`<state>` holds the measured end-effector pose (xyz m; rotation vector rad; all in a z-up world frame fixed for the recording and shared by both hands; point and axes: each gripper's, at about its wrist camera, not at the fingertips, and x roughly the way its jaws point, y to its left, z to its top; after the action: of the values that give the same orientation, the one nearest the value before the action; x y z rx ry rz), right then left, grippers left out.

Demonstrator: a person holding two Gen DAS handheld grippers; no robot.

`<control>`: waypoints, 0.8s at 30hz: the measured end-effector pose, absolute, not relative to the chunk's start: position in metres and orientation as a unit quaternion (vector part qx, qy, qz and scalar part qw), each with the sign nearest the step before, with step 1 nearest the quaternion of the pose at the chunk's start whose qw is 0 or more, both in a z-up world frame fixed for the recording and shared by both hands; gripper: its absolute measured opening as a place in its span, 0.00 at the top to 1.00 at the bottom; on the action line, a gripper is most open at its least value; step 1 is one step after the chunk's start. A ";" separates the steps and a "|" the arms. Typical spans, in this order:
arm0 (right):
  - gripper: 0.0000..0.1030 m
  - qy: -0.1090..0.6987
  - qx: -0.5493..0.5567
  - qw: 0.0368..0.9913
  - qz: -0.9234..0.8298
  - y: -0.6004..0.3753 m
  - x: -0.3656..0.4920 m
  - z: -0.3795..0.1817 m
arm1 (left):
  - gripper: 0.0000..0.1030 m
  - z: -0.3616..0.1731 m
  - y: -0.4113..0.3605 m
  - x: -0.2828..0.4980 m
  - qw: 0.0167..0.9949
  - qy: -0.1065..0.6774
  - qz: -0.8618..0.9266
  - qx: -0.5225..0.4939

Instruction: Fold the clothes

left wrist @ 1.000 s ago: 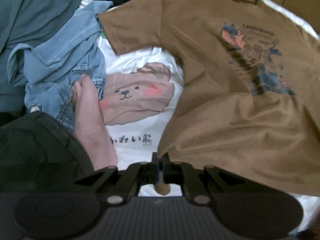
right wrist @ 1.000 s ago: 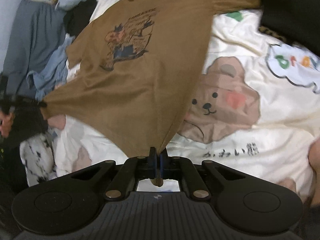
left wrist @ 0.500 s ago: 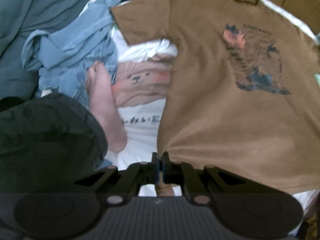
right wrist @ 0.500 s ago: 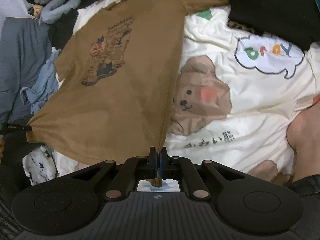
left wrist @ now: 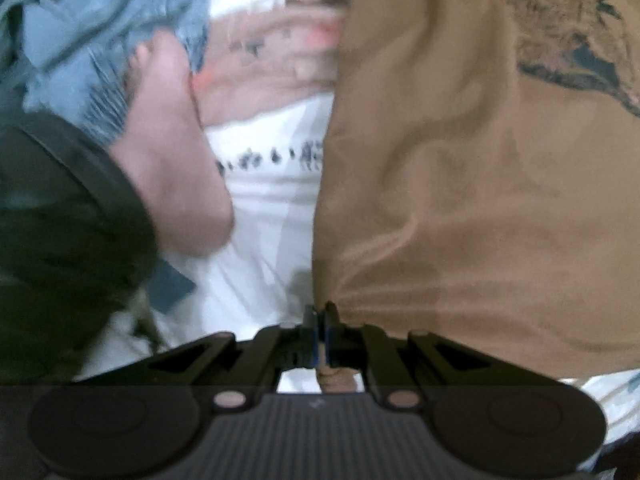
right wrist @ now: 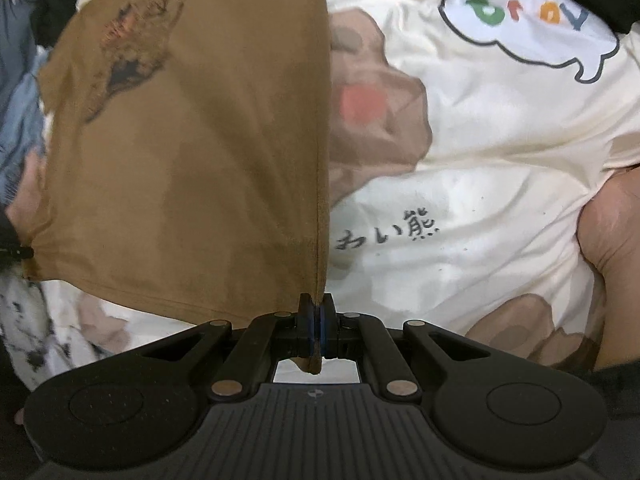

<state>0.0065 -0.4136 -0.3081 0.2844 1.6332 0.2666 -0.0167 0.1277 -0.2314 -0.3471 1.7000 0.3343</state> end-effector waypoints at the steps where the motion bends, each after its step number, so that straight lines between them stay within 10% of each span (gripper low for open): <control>1: 1.00 0.727 0.123 0.665 0.115 -0.414 0.008 -0.314 | 0.97 -0.237 0.128 -0.018 0.632 0.746 0.145 -0.152; 7: 0.98 0.741 0.116 0.653 0.105 -0.412 0.010 -0.339 | 0.91 -0.262 0.132 -0.029 0.622 0.754 0.144 -0.158; 12: 0.66 0.739 0.102 0.656 0.113 -0.406 0.011 -0.335 | 0.91 -0.260 0.147 -0.040 0.621 0.749 0.159 -0.171; 24: 0.63 0.722 0.084 0.680 0.092 -0.418 0.008 -0.331 | 0.82 -0.279 0.143 -0.049 0.625 0.750 0.131 -0.173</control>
<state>0.0085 -0.4178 -0.3313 0.1888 1.6215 0.2057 -0.0492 0.1426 -0.2788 -0.3960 1.7204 0.3005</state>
